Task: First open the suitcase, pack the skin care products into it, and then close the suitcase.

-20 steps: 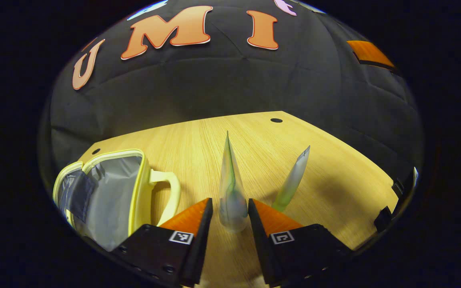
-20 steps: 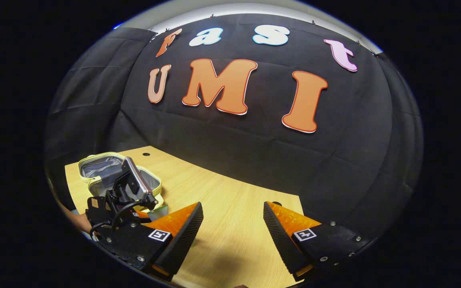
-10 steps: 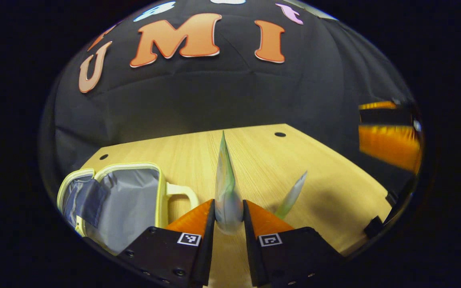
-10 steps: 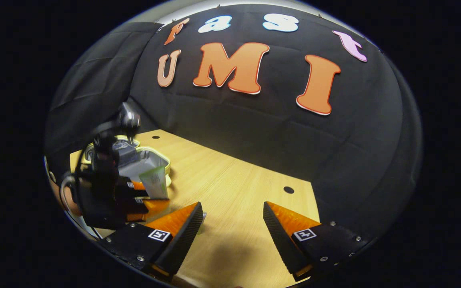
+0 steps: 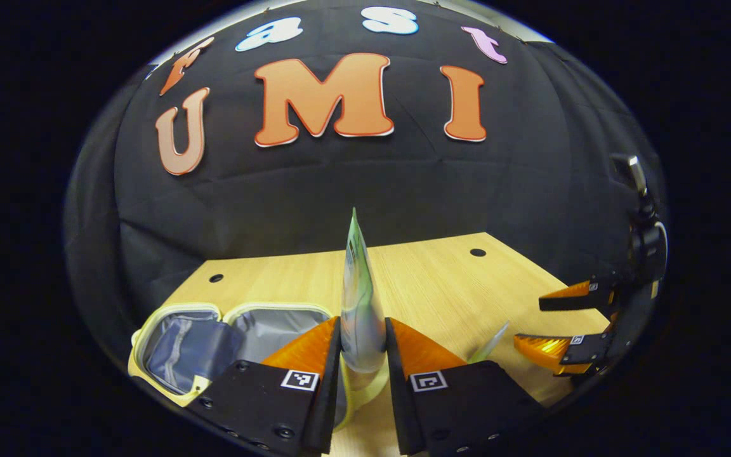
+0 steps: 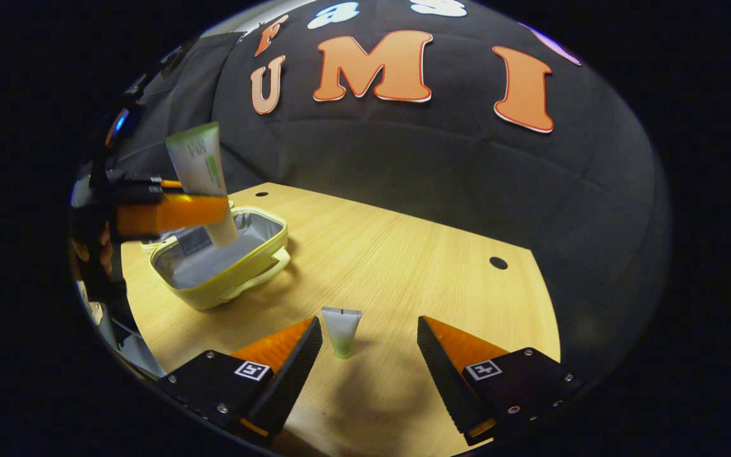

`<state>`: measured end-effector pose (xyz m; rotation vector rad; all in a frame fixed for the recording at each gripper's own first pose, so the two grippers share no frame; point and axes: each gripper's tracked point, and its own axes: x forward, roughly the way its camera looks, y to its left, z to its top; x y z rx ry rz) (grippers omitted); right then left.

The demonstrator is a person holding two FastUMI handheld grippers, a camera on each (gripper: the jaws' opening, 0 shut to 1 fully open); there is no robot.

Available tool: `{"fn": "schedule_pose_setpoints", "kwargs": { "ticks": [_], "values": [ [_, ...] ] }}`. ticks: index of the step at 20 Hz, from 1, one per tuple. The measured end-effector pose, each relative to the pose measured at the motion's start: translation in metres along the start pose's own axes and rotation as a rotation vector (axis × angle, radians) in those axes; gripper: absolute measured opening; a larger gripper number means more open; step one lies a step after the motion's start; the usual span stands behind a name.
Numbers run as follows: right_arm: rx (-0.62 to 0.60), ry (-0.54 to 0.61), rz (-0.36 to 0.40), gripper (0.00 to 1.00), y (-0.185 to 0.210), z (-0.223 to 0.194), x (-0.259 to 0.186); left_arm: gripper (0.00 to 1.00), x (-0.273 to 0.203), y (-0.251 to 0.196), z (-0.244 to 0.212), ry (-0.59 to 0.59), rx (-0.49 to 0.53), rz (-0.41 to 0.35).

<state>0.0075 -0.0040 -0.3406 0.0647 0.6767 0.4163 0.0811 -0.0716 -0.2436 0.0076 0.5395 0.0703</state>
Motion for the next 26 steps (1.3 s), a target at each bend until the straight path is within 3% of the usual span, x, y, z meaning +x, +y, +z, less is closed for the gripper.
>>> {"fn": "schedule_pose_setpoints", "kwargs": {
  "ticks": [5,9,17,18,20,24,26],
  "values": [
    [0.008,0.062,0.018,0.94,0.013,-0.024,0.032,0.38,-0.016,0.047,0.012,0.0,0.017,0.08],
    [0.016,0.108,0.034,0.87,0.024,-0.044,0.047,0.39,-0.021,0.071,0.015,0.005,0.032,0.109],
    [0.07,0.143,0.009,0.45,0.037,-0.057,0.069,0.38,-0.036,0.11,0.02,-0.007,0.066,0.124],
    [0.079,0.145,0.017,0.33,0.042,-0.053,0.06,0.39,-0.037,0.115,0.019,-0.01,0.067,0.126],
    [0.079,0.145,0.009,0.36,0.045,-0.049,0.058,0.39,-0.038,0.125,0.017,-0.012,0.06,0.124],
    [0.083,0.072,0.001,0.31,0.058,-0.012,0.039,0.39,-0.041,0.142,0.014,-0.014,0.041,0.114],
    [0.085,0.027,-0.004,0.35,0.065,0.01,0.029,0.38,-0.041,0.148,0.014,-0.016,0.037,0.108]
  ]
}}
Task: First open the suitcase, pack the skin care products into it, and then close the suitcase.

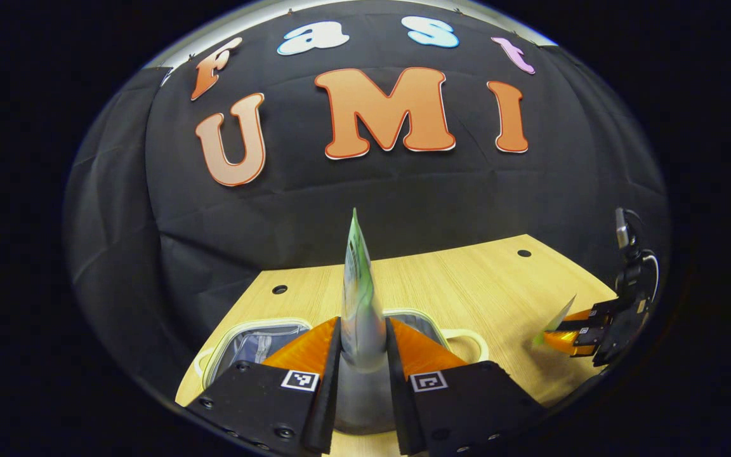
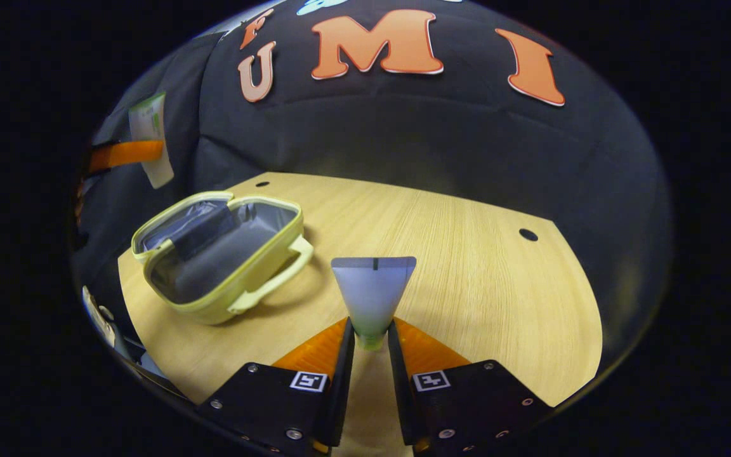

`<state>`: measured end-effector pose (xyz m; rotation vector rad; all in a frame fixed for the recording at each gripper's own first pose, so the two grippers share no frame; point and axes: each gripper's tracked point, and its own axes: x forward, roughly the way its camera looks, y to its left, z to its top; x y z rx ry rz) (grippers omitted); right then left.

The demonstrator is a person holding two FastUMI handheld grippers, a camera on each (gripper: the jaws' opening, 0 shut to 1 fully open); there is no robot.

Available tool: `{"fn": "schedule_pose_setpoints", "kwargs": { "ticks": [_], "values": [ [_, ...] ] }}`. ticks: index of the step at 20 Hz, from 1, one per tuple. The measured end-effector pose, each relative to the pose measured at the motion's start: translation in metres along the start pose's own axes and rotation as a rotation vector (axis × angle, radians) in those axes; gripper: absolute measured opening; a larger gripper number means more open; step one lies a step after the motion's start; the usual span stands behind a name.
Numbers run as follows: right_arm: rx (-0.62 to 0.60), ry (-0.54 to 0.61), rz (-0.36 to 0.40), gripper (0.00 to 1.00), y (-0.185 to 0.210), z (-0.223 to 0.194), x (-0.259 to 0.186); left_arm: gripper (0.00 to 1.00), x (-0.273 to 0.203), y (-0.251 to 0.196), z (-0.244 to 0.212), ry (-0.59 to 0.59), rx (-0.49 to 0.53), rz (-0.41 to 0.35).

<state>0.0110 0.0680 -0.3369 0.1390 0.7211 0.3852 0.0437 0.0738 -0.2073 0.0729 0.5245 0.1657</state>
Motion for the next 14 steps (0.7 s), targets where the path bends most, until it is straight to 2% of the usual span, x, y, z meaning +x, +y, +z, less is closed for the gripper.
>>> {"fn": "schedule_pose_setpoints", "kwargs": {
  "ticks": [7,8,9,10,12,14],
  "values": [
    [-0.069,-0.155,-0.007,0.35,0.04,0.075,-0.041,0.38,0.002,0.016,-0.004,-0.006,-0.016,-0.038],
    [-0.092,-0.178,-0.006,0.3,0.047,0.084,-0.046,0.39,0.002,0.017,-0.007,-0.004,-0.021,-0.05],
    [-0.115,-0.199,-0.001,0.35,0.055,0.094,-0.051,0.38,0.003,0.016,-0.007,-0.004,-0.026,-0.065],
    [-0.133,-0.22,0.011,0.35,0.063,0.102,-0.054,0.39,0.004,0.016,-0.01,0.002,-0.026,-0.079],
    [-0.159,-0.218,0.056,0.34,0.087,0.099,-0.048,0.38,0.01,0.013,-0.022,0.023,-0.021,-0.116],
    [-0.171,-0.168,0.09,0.35,0.107,0.082,-0.04,0.38,0.021,0.011,-0.038,0.067,-0.035,-0.147]
  ]
}}
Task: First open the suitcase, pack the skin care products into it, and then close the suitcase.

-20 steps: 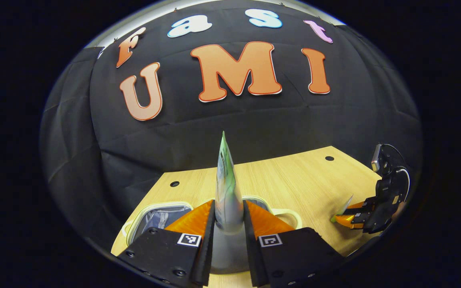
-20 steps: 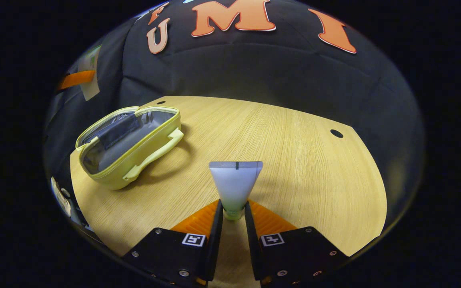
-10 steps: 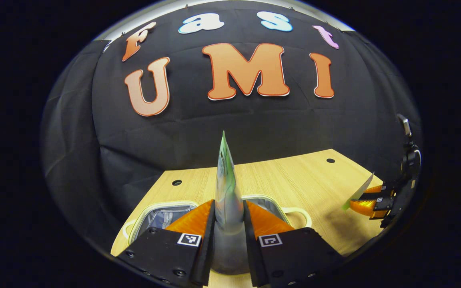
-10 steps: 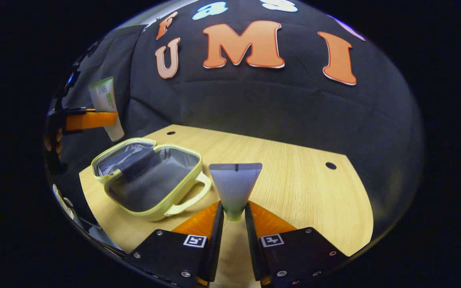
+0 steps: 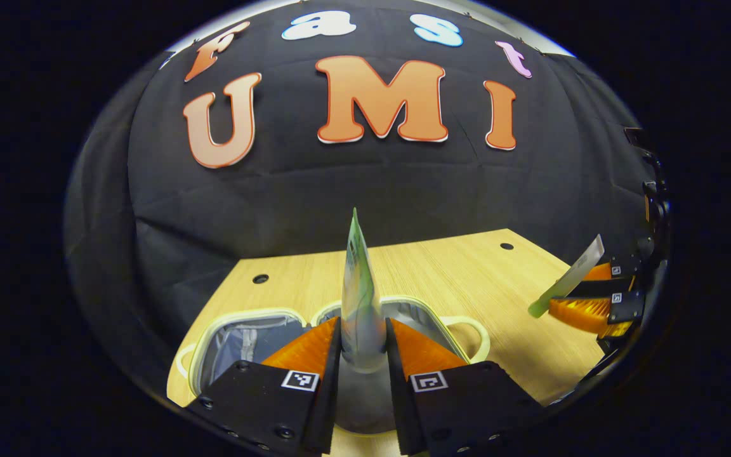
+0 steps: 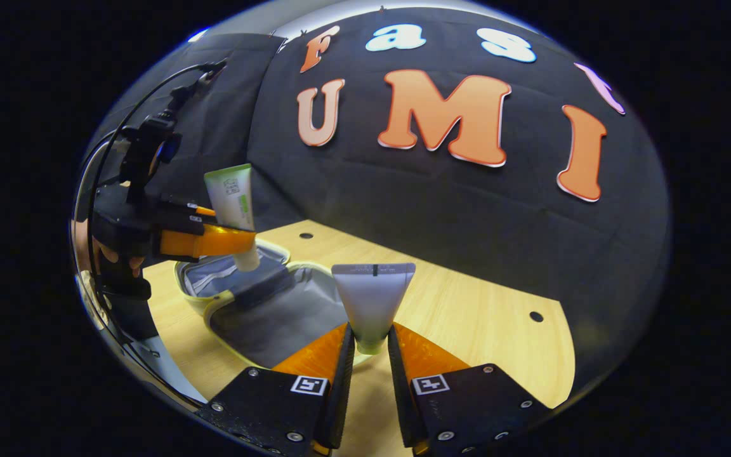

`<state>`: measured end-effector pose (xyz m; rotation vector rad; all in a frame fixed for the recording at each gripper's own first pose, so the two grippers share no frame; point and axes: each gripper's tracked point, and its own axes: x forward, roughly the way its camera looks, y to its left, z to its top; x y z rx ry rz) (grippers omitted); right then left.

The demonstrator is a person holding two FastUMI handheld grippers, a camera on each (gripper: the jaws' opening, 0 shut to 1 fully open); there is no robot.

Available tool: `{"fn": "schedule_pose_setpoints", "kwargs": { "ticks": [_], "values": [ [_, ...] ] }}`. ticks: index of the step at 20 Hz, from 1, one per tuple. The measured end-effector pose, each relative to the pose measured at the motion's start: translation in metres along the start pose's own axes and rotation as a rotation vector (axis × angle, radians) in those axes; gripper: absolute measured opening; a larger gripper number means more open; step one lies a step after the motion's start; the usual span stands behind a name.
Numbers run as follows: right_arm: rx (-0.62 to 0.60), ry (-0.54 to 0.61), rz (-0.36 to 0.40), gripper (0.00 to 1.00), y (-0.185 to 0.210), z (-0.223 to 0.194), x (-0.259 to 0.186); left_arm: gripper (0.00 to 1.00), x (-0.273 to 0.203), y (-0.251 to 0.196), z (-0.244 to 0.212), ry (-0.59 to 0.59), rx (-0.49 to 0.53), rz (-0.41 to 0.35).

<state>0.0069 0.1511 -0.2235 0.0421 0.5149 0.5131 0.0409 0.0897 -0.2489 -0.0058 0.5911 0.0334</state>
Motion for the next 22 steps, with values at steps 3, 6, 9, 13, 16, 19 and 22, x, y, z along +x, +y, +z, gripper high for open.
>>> {"fn": "schedule_pose_setpoints", "kwargs": {
  "ticks": [3,6,9,13,16,19,22],
  "values": [
    [-0.011,0.021,0.037,0.34,0.023,0.001,0.012,0.38,0.013,0.002,-0.015,0.048,-0.024,-0.041],
    [0.018,0.033,0.058,0.35,0.037,0.004,0.028,0.38,0.026,0.008,-0.032,0.115,-0.049,-0.072],
    [0.037,0.058,0.059,0.34,0.043,0.005,0.043,0.38,0.041,0.013,-0.06,0.228,-0.112,-0.126],
    [0.065,0.103,0.076,0.35,0.057,-0.005,0.058,0.37,0.053,0.013,-0.084,0.346,-0.142,-0.17],
    [0.075,0.145,0.092,0.35,0.066,-0.014,0.065,0.38,0.062,0.01,-0.1,0.433,-0.15,-0.202],
    [0.081,0.18,0.099,0.34,0.068,-0.024,0.071,0.38,0.061,0.002,-0.11,0.525,-0.171,-0.212],
    [0.091,0.218,0.111,0.34,0.068,-0.031,0.077,0.38,0.059,-0.003,-0.113,0.589,-0.175,-0.196]
  ]
}}
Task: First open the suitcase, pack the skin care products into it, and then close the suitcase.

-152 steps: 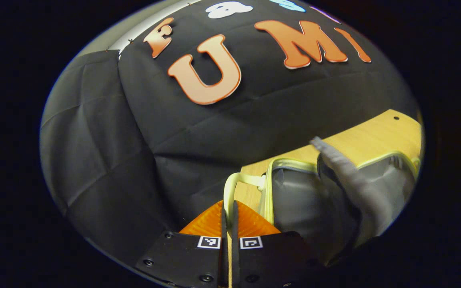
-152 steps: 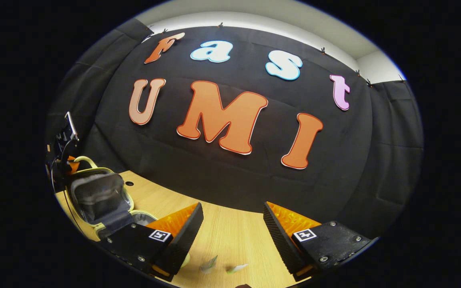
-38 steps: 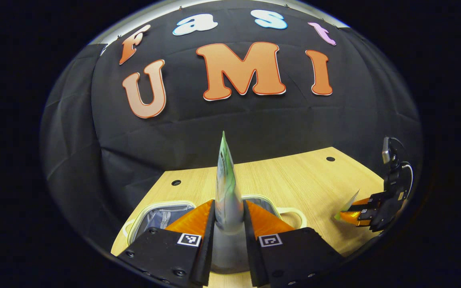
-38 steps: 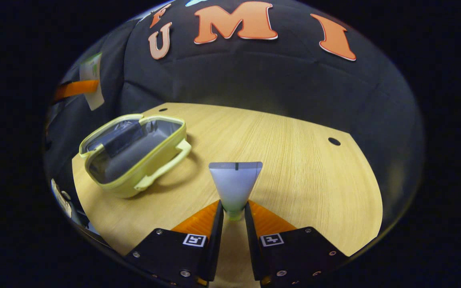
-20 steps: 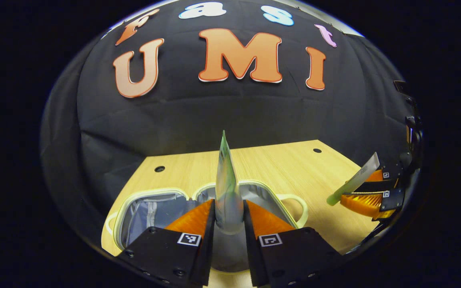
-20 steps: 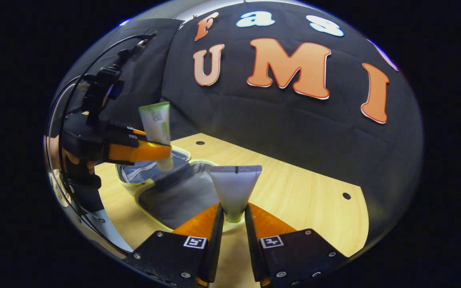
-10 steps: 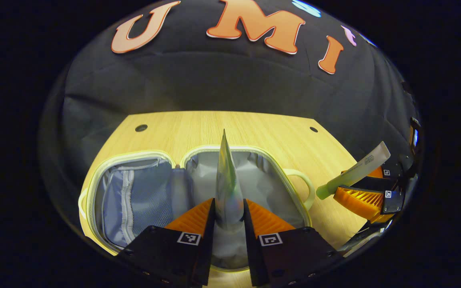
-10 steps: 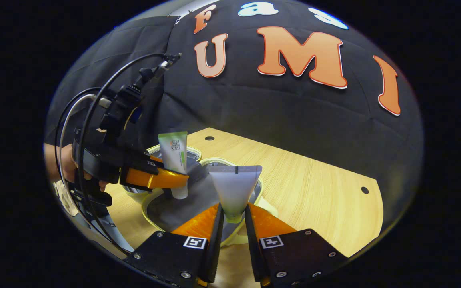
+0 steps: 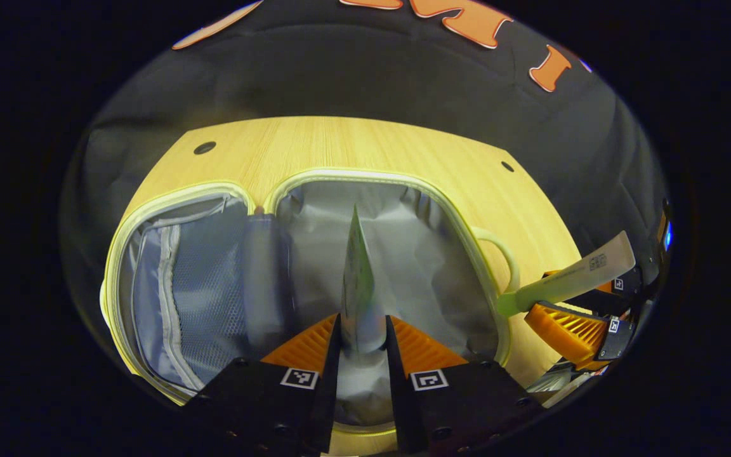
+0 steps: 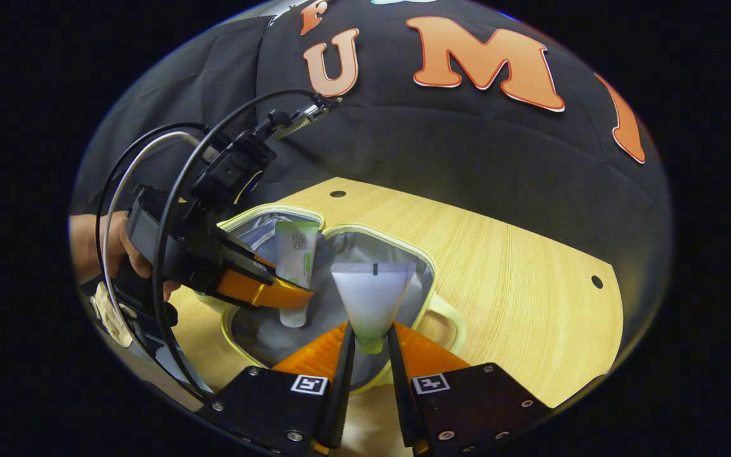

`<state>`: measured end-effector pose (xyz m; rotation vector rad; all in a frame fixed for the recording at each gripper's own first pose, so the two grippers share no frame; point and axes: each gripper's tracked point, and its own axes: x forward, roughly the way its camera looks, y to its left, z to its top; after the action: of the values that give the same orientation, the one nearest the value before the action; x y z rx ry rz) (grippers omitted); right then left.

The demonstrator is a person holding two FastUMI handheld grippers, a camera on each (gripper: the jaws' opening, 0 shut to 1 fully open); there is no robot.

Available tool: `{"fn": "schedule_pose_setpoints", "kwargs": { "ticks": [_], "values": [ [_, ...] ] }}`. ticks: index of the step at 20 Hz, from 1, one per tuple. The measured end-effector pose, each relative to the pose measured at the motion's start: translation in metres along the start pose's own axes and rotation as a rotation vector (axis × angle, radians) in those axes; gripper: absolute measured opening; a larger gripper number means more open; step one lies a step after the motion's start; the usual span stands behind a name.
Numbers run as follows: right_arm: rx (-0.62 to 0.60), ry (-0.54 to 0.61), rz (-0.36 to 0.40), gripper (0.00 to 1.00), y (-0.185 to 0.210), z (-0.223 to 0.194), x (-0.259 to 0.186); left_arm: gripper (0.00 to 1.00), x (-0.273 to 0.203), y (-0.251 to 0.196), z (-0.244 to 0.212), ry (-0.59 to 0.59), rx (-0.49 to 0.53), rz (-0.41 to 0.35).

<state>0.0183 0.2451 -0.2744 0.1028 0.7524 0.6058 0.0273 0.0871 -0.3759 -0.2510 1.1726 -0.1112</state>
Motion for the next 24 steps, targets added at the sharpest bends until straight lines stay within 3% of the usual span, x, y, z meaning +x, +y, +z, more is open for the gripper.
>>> {"fn": "schedule_pose_setpoints", "kwargs": {
  "ticks": [3,4,5,6,8,12,15,17,19,20,24],
  "values": [
    [0.018,0.047,0.012,0.35,-0.001,-0.009,0.01,0.38,0.006,0.001,-0.006,0.059,-0.035,0.038],
    [0.026,0.06,0.02,0.35,0.0,-0.01,0.013,0.38,0.007,0.0,0.003,0.029,-0.032,0.044],
    [0.034,0.071,0.018,0.3,-0.001,-0.014,0.011,0.38,0.012,0.003,0.002,0.043,-0.023,0.063],
    [0.045,0.083,0.023,0.35,0.002,-0.016,0.011,0.38,0.016,0.006,0.004,0.041,-0.018,0.081],
    [0.072,0.103,0.027,0.34,0.002,-0.017,0.012,0.42,0.024,0.01,0.0,0.055,-0.047,0.103],
    [0.115,0.143,0.038,0.35,0.002,-0.023,0.02,0.48,0.019,0.01,0.013,-0.03,-0.056,0.082],
    [0.147,0.182,0.062,0.35,0.003,-0.029,0.031,0.7,0.0,0.016,0.028,-0.138,-0.037,0.097],
    [0.169,0.213,0.078,0.35,0.005,-0.034,0.03,0.72,-0.018,0.02,0.038,-0.217,-0.041,0.099],
    [0.187,0.234,0.089,0.35,0.006,-0.036,0.032,0.77,-0.041,0.033,0.044,-0.283,-0.048,0.14],
    [0.202,0.25,0.096,0.35,0.007,-0.037,0.032,0.75,-0.054,0.041,0.048,-0.309,-0.055,0.16],
    [0.248,0.338,0.118,0.35,0.006,-0.042,0.034,0.84,-0.104,0.092,0.057,-0.446,-0.102,0.283]
  ]
}}
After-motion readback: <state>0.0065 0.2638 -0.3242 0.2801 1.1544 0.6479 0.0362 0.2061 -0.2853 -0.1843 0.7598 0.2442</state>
